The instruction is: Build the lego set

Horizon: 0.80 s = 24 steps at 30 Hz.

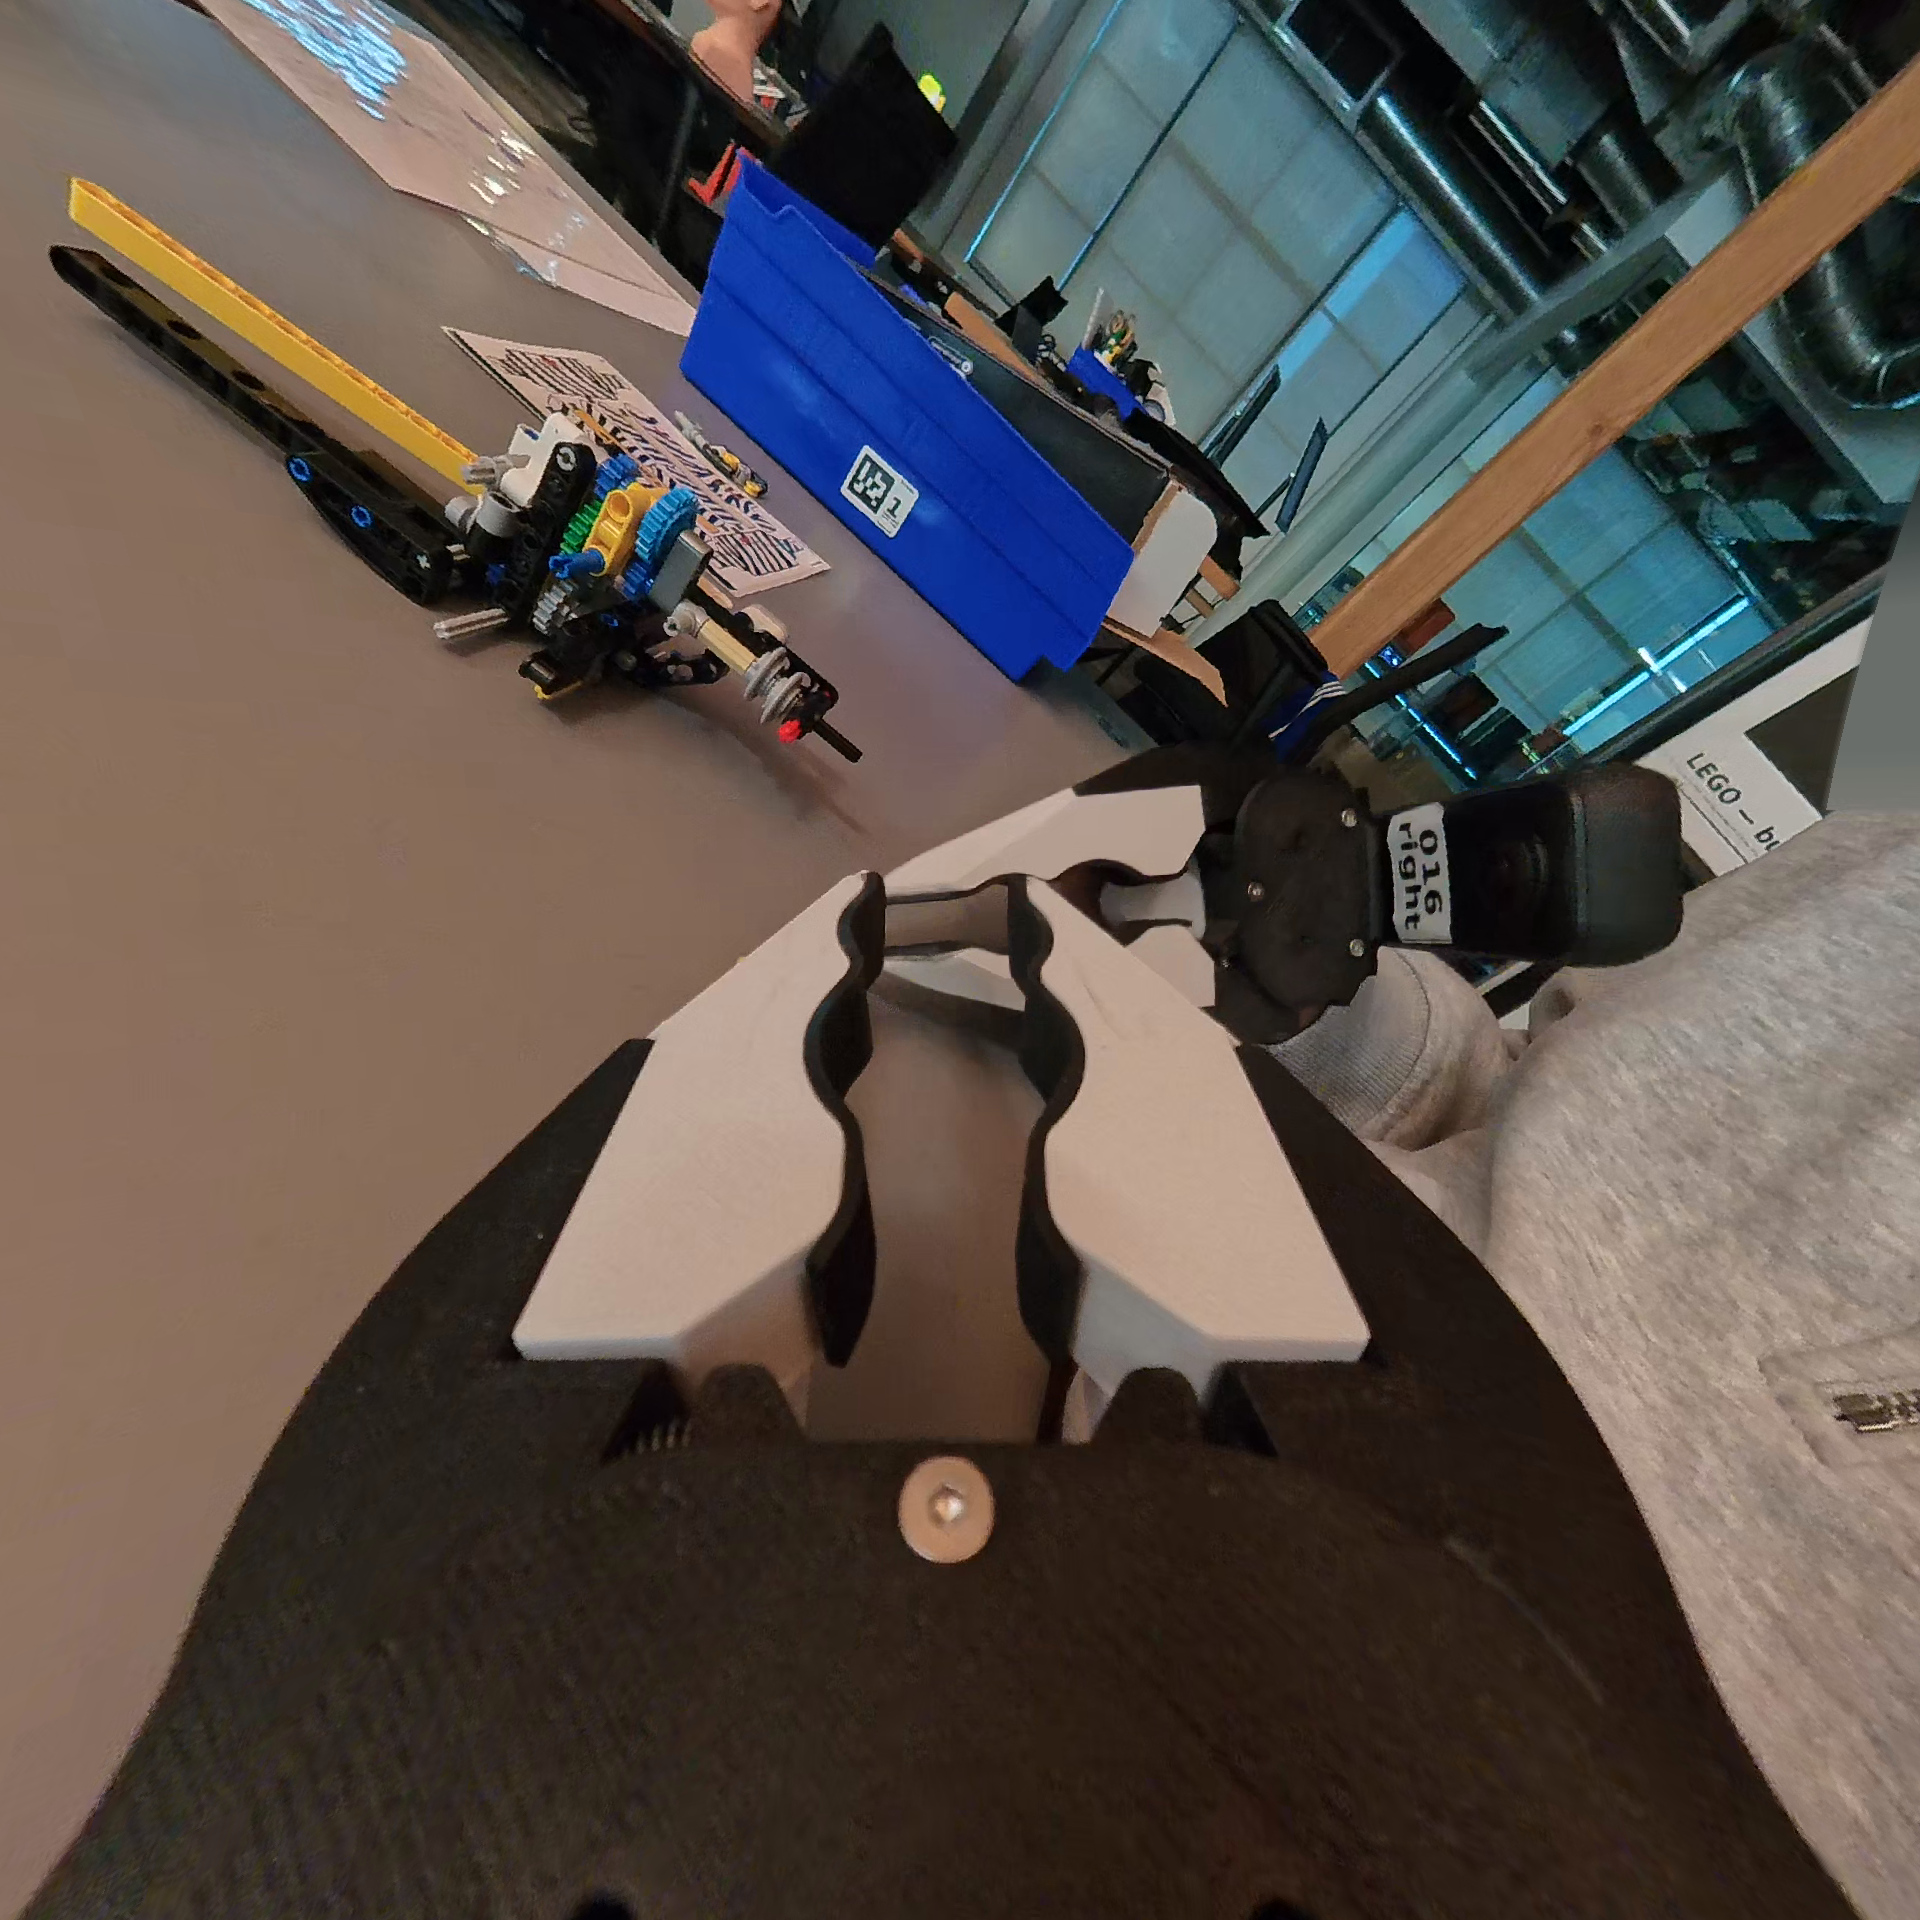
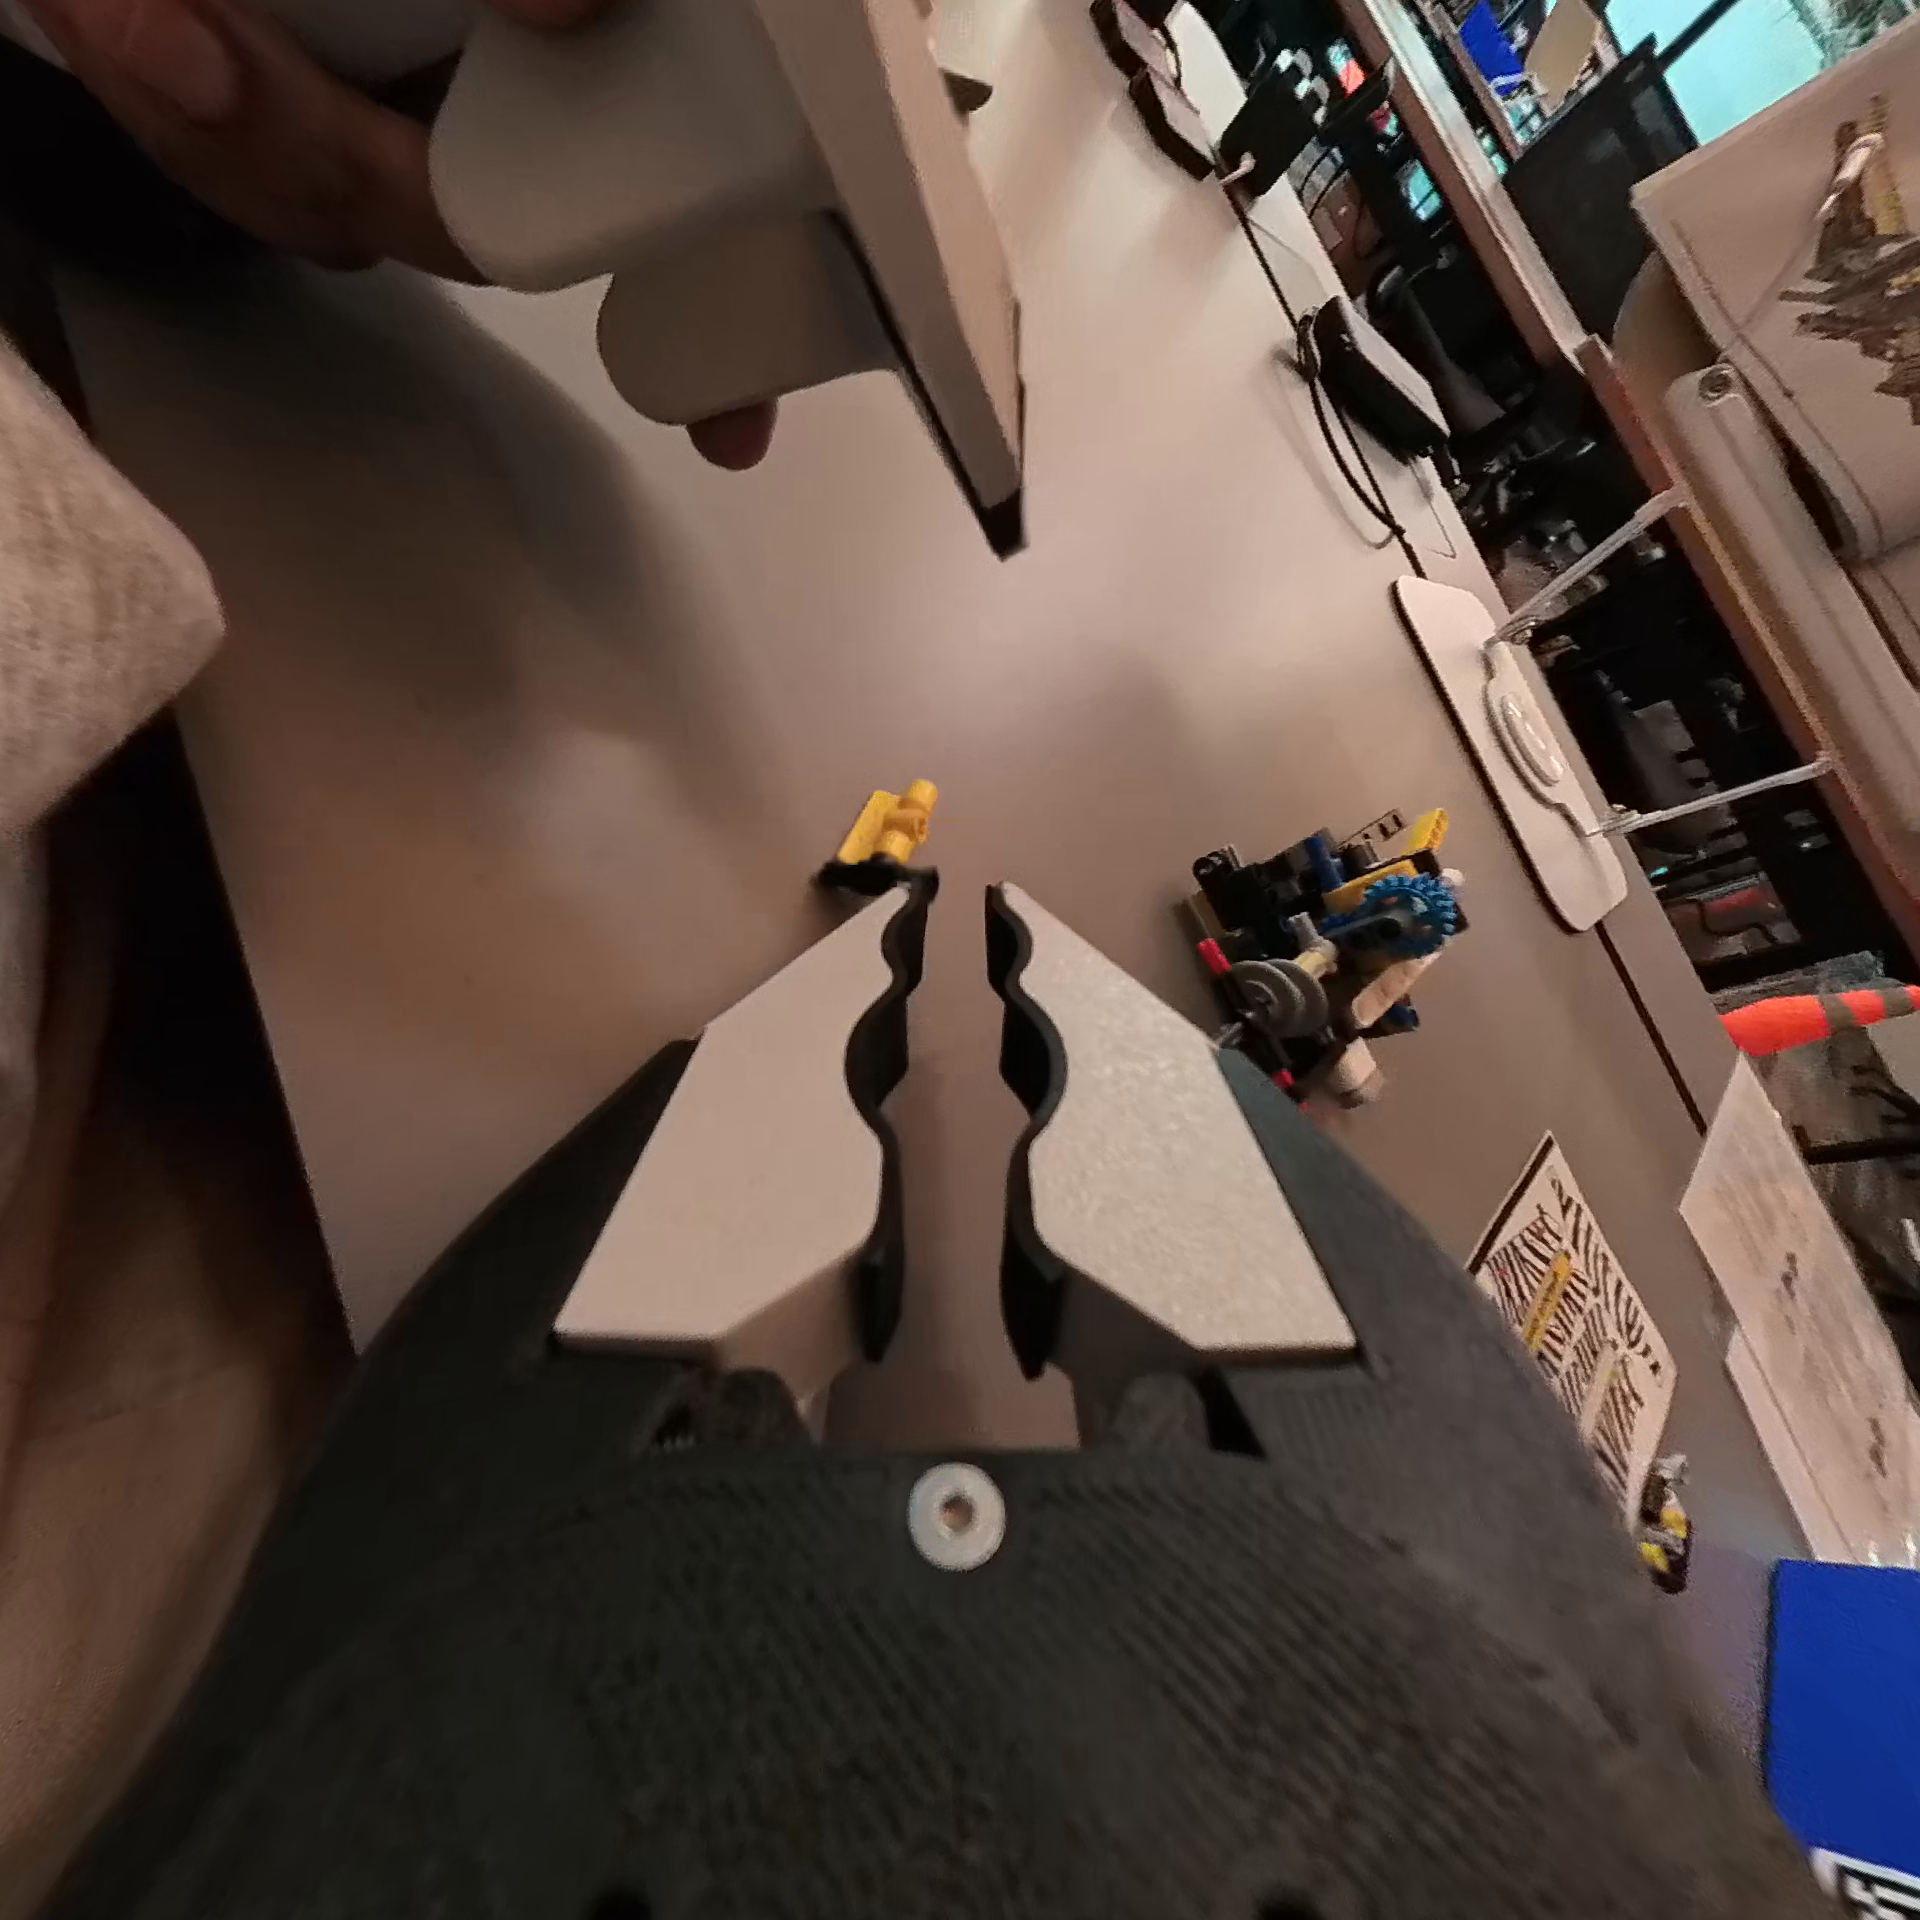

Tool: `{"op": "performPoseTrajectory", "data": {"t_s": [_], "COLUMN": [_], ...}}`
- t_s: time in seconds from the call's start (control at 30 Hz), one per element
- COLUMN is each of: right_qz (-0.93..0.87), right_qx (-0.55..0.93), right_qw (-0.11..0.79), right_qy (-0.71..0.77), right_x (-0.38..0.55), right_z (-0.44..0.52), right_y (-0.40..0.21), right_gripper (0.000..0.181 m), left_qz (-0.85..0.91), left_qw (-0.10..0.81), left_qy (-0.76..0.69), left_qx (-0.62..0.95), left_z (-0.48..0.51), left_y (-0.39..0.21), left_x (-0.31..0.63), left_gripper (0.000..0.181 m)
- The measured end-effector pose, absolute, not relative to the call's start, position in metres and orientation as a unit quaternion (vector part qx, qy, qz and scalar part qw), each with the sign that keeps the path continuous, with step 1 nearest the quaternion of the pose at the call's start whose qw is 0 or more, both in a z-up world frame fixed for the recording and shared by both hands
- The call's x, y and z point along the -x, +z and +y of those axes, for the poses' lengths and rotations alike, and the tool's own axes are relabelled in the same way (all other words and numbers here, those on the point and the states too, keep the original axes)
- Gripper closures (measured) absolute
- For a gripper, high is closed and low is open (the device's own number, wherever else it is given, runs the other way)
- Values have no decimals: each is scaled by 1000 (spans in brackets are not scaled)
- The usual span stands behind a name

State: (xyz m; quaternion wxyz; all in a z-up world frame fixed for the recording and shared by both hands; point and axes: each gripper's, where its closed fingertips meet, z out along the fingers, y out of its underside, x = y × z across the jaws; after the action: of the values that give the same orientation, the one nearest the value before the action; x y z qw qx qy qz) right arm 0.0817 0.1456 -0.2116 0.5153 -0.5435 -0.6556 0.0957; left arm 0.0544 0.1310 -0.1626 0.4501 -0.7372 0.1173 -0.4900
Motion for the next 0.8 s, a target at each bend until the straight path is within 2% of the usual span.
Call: {"op": "performPoseTrajectory", "data": {"t_s": [0.53,0.67,0.8], "right_qz": [-608,-617,-580], "right_qx": [568,577,647], "right_qw": [537,519,455], "right_qy": [137,131,194], "right_x": [-89,-90,-93], "right_z": [157,156,153], "right_y": [-195,-202,-207], "right_gripper": [171,171,167], "left_qz": [120,118,126], "left_qw": [456,456,454], "left_qy": [-485,-483,-472], "left_qx": [736,738,745], "left_z": [130,131,131], "left_y": [-161,-162,-164], "left_x": [-54,-54,-56], "left_gripper": [161,161,160]}}
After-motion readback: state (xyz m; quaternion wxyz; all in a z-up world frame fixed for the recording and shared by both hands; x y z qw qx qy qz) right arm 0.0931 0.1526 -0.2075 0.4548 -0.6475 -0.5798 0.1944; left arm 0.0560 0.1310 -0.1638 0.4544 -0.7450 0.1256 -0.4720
